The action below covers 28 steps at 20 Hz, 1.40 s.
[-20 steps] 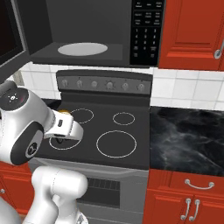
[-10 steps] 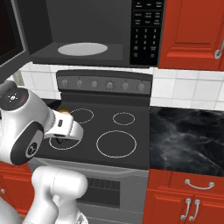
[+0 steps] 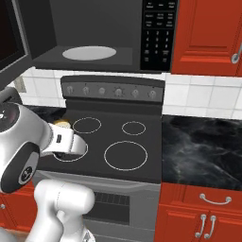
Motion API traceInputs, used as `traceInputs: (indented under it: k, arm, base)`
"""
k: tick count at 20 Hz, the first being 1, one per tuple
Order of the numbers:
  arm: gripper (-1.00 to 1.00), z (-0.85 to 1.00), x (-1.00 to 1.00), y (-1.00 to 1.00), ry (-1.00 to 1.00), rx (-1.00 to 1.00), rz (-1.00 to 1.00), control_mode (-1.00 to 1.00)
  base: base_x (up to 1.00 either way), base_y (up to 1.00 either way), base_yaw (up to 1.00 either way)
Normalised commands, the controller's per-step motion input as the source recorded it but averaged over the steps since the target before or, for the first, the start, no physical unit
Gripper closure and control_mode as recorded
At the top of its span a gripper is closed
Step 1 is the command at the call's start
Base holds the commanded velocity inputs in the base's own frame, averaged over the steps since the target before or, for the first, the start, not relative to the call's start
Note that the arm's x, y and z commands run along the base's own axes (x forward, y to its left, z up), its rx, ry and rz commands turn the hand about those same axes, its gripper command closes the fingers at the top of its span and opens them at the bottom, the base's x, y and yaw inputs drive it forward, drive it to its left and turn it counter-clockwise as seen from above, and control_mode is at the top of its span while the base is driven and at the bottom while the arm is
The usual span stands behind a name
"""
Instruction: Pick the mug from the counter and place it inside the microwave. Then close the microwave.
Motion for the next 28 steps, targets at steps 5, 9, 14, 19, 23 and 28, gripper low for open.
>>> traceInputs:
  k: [5,9,14,19,23,28]
  arm:
    - [1.00,0.61,-0.08,0.12,-0.22,0.00,0.08,-1.00]
    - [1.00,0.76,0.07,0.16,-0.07,0.02,0.09,-1.00]
    - [1.00,0.54,0.28,0.21,-0.02,0.03,0.07,-1.00]
    - [1.00,0.52,0.32,0.16,-0.03,0.05,0.07,-1.00]
    - [1.00,0.46,0.06,0.10,-0.04,0.07,0.07,-1.00]
    - [1.00,0.44,0.24,0.19,-0.01,0.05,0.03,-1.00]
  base:
    - [0.00,0.00,0.00]
    - [0.00,0.00,0.00]
    - [0.00,0.00,0.00]
    - [0.00,0.00,0.00]
    - [0.00,0.00,0.00]
    - [0.00,0.00,0.00]
